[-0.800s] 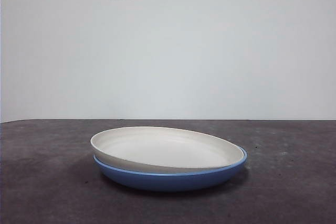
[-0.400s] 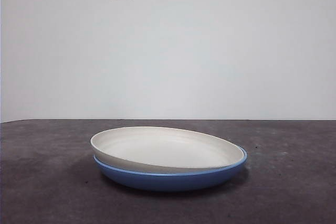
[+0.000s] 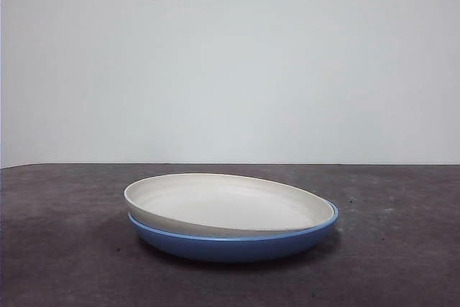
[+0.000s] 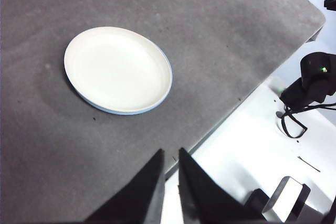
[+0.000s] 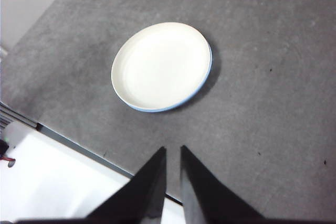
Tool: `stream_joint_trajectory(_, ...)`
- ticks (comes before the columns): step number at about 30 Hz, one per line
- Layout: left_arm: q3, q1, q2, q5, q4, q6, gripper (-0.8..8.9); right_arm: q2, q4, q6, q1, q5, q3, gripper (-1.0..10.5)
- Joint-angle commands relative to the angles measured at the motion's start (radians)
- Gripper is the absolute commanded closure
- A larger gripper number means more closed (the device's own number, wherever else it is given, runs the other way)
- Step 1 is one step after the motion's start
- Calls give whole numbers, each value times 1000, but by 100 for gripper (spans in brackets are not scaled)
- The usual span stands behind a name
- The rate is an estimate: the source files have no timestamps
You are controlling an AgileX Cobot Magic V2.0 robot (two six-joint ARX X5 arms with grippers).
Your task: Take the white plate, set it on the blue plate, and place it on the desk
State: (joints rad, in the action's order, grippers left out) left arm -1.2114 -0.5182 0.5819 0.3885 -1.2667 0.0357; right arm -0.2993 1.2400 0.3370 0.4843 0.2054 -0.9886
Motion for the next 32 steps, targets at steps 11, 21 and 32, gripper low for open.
stream_joint_trajectory(11,-8,-6,3,-2,22,-16,788,0,-42,-9,6,-3,-14,918)
stream_joint_trajectory(21,75,161,-29,0,67,-16,789,0,-42,-9,6,-3,-14,918)
stream_joint_trajectory(32,707,412,-299,-6,870,-98,789,0,-42,-9,6,-3,-14,918)
